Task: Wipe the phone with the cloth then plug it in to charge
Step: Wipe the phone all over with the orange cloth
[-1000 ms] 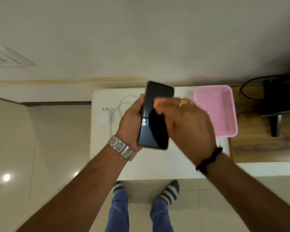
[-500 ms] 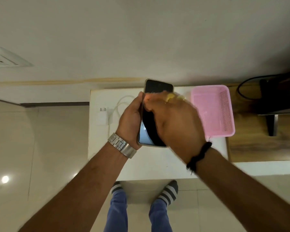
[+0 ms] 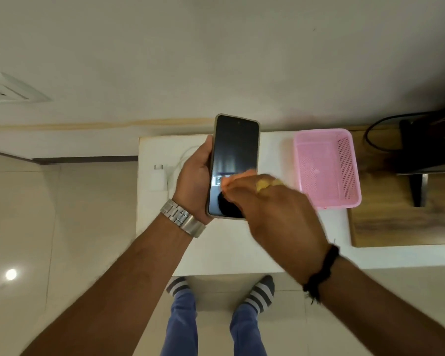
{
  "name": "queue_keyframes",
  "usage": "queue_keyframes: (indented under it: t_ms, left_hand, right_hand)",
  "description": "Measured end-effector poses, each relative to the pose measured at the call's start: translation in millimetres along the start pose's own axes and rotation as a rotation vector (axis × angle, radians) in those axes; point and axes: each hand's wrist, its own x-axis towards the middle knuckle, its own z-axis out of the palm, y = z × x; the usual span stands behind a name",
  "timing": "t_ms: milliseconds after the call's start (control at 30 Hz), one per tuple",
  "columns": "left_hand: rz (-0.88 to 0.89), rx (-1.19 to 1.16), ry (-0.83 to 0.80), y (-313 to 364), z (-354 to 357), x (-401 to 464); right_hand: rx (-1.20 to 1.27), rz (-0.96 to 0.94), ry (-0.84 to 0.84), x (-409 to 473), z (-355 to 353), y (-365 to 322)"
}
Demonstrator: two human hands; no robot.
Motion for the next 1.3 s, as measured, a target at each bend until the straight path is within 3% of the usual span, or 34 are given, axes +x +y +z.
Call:
queue_keyframes:
  t_ms: [133,267,333,467,633,733,800,867,1000,1167,1300]
  left_hand:
    - [-0.051,-0.032,-0.048,-8.0,5.2,-1.3]
    - [0.066,0.008,0.010,2.2,-4.2,3.5]
    - [0.044,0.010,0.032,2.3,-7.5,2.2]
    - [-0.019,-0.023,-0.013,-2.4,3.5,-1.4]
    - [0.081,0.002,0.047,9.8,3.3,2.2]
    - [0.030,0.015,0.059,6.9,8.9,-4.2]
    - [-0.007,0.032,0.052,2.2,16.5,-5.4]
    - [-0.003,-0.001,0.036,1.3,21.8,-2.8]
    - [0.054,0.039,0.048,10.1,13.3,0.2]
    - [0.048,0.078,0.065,4.7,20.7,-1.3]
    - [0.082,0.071,0.057,7.4,19.6,0.3]
  right_hand:
    - [-0.119,0.142,0.157,33.1,-8.9,16.7]
    - [-0.019,-0.007,-0.037,10.8,8.1,-18.1]
    - [0.003,-0.019,-0.043,-2.7,0.1,-8.3]
    - [-0.070,0.142,0.150,26.5,-8.8,12.2]
    - [0.008,-0.062,0.070,3.5,12.5,-17.3]
    - [-0.085,0.020,0.079,-4.0,1.3,9.3]
    - [-0.058,0.130,0.180,15.2,5.5,16.8]
    - [0.001,0.082,0.235,29.3,12.1,-1.3]
    - [0.036,-0.092,0.079,-10.2,8.0,-13.2]
    - [-0.059,0.067,0.153,3.4,1.4,3.7]
    - [-0.023,-0.081,0.057,-5.7,7.0,-17.5]
